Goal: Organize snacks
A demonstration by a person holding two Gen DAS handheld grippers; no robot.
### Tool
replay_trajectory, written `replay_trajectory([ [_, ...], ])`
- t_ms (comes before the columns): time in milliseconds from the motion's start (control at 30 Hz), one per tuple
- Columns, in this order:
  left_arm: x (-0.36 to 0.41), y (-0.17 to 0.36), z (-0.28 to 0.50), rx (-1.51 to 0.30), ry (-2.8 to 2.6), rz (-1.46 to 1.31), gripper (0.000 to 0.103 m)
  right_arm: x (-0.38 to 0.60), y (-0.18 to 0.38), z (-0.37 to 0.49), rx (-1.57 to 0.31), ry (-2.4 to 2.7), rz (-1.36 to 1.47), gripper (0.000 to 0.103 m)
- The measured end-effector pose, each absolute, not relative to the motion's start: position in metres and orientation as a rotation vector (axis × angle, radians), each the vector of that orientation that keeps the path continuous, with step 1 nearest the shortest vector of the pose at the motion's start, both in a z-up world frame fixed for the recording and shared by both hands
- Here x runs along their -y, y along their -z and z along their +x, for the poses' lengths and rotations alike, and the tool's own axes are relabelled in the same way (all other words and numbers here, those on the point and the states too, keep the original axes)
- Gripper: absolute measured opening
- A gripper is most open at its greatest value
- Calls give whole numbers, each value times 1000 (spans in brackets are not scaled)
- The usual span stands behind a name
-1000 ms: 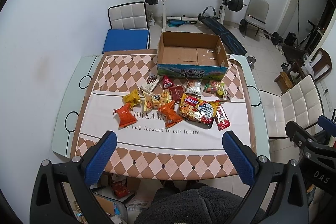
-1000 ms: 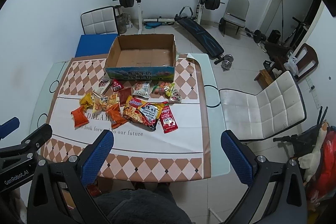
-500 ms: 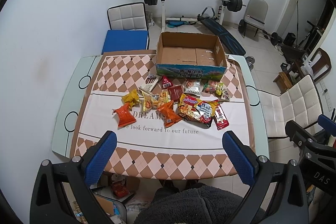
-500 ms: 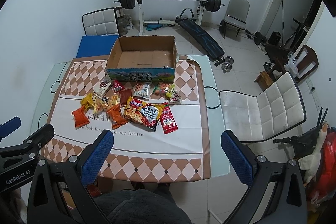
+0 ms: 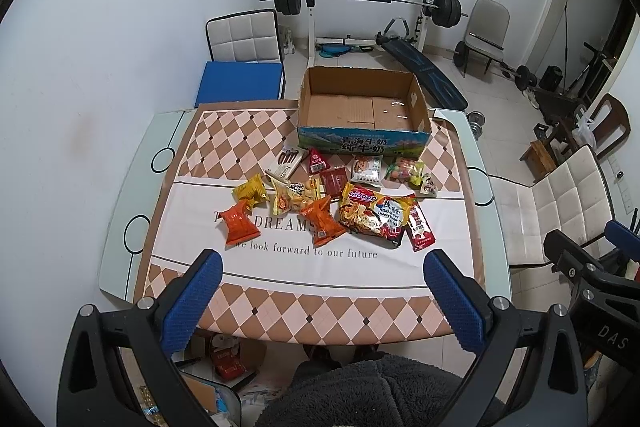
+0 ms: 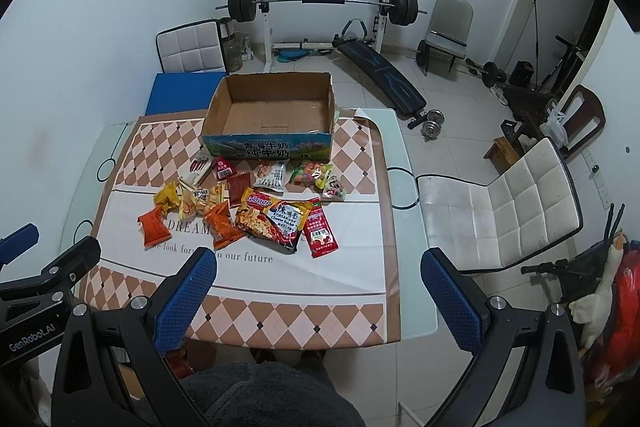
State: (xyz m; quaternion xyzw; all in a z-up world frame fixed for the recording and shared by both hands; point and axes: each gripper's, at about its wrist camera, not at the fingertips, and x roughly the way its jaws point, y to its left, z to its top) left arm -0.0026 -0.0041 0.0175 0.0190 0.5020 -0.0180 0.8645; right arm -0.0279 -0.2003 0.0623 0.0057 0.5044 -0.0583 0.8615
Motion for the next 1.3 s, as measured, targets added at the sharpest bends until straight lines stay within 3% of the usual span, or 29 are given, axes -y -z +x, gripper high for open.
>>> replay_trajectory([
  [1067, 4, -17, -6, -1044, 36, 37, 103, 200, -62, -31, -1053, 112, 19, 103],
  [1300, 4, -21, 21, -1028, -19, 16, 103, 205, -56, 4, -1064, 87, 41, 103],
])
